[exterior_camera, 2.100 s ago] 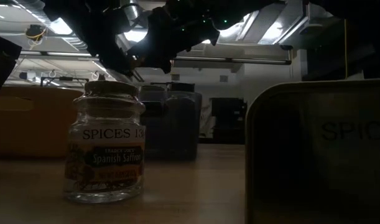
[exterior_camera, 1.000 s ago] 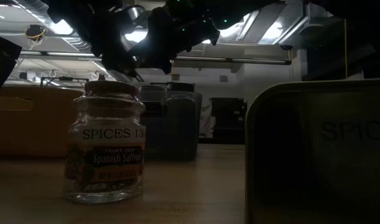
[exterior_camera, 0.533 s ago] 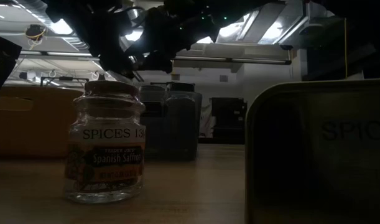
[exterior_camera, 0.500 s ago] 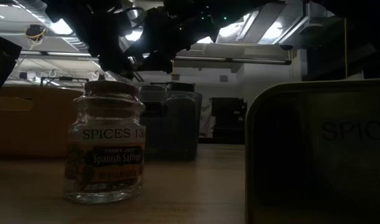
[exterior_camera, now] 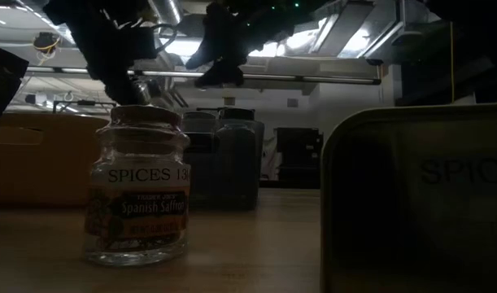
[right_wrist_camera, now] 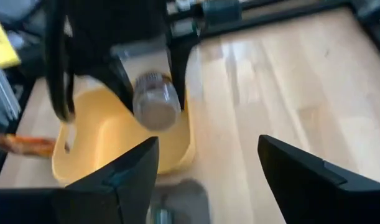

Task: Sort spices by type
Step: Put the top brown spice bottle into the yellow bin

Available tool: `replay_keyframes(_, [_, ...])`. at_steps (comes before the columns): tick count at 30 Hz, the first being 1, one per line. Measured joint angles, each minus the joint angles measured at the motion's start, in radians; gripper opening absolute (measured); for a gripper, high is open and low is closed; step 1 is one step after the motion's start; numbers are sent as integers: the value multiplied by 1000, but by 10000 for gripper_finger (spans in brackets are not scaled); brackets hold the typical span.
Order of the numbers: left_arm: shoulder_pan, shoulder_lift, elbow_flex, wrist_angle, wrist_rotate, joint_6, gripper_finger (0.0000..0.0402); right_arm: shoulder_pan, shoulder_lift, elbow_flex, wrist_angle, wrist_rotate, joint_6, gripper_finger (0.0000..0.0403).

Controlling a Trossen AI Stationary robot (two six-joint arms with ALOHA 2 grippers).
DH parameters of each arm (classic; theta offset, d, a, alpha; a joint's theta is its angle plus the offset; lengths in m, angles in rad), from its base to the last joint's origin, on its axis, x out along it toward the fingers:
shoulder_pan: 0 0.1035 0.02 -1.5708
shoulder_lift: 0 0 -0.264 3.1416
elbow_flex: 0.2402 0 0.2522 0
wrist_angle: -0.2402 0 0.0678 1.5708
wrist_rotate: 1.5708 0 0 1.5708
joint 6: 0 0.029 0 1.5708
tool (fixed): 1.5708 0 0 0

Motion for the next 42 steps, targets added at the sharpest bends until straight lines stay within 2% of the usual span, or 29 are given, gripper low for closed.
replay_keyframes(6, [-85, 0, -72, 30, 1, -89, 178, 49, 18, -3, -89, 69, -1, 264])
replay_keyframes(14, [-160, 2, -166, 198, -2, -144, 176, 154, 87, -2, -8, 336, -2, 264])
replay_keyframes(18, [-172, 3, -197, 237, -31, -150, 180, 188, 118, -2, 75, 383, -2, 264])
replay_keyframes(25, [-195, 2, -260, 334, -63, -159, 177, 221, 153, -3, 120, 472, -1, 264])
replay_keyframes(31, [-212, 3, -300, 403, -66, -154, 181, 230, 176, -2, 137, 489, -1, 264])
replay_keyframes(42, [-233, 3, -313, 403, -78, -143, 181, 235, 182, -3, 105, 463, -1, 264])
